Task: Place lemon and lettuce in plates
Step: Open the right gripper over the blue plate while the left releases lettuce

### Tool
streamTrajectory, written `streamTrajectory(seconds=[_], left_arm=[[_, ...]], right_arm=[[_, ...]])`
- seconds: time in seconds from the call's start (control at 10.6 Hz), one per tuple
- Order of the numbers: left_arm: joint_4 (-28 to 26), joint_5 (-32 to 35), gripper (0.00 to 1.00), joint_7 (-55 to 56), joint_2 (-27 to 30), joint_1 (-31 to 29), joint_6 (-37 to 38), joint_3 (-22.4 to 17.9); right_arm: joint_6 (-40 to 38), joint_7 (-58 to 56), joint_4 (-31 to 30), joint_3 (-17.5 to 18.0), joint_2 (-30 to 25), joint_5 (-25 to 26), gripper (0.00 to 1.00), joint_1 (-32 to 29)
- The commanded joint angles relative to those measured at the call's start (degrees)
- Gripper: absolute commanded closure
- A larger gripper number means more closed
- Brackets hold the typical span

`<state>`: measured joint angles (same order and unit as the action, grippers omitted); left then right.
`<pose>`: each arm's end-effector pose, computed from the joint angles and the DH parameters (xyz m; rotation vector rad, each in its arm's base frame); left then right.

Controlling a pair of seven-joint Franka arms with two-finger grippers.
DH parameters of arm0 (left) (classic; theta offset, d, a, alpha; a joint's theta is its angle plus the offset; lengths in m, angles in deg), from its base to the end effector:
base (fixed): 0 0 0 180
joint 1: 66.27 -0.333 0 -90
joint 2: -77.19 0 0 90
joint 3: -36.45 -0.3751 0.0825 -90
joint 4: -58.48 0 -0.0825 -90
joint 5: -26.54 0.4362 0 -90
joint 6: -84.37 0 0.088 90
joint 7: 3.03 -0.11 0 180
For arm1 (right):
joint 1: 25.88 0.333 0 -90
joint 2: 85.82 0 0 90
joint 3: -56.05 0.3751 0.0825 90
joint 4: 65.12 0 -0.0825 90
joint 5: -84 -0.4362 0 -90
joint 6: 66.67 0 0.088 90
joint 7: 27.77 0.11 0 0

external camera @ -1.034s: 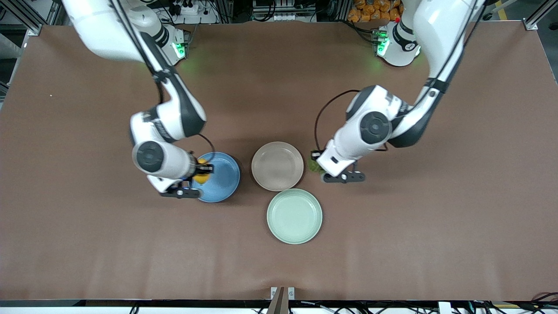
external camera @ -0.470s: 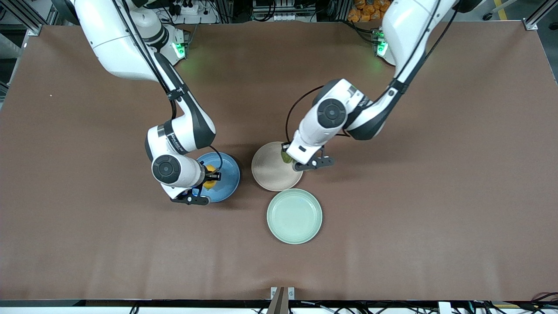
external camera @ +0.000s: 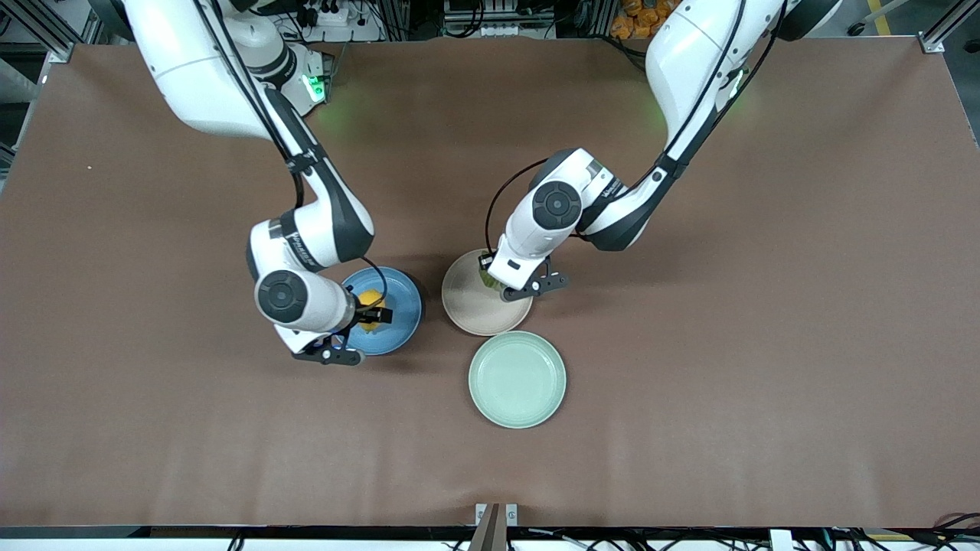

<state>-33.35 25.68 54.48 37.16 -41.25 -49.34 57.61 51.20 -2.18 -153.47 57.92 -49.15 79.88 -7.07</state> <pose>0.5712 -0.5298 0.2591 2.8932 0.4325 -0.2125 0.7190 0.2714 0.2821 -3.1011 0.1996 0.2280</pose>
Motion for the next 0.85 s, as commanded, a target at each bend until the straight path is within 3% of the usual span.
streamTrajectory(seconds=[0.0, 0.28, 0.47, 0.75], left_arm=[[2.3, 1.1, 0.00, 1.9, -0.9, 1.3, -0.3, -0.7], [3.7, 1.3, 0.00, 2.9, 2.9, 2.1, 4.7, -4.3], [4.2, 1.0, 0.00, -5.8, 8.2, 2.0, 10.6, -9.4], [7.2, 1.2, 0.00, -13.9, 10.8, 1.4, 18.8, -14.6]], right_arm=[[-4.0, -2.8, -0.5, 0.4, -7.0, -0.6, 0.00, -3.9], [-9.6, -9.6, -0.5, 0.2, -15.6, -0.5, 0.00, -9.8], [-11.6, -13.7, -0.5, -2.1, -21.3, 0.1, 0.00, -11.2], [-17.4, -20.0, -0.5, -4.7, -28.6, 1.2, 0.00, -11.3]])
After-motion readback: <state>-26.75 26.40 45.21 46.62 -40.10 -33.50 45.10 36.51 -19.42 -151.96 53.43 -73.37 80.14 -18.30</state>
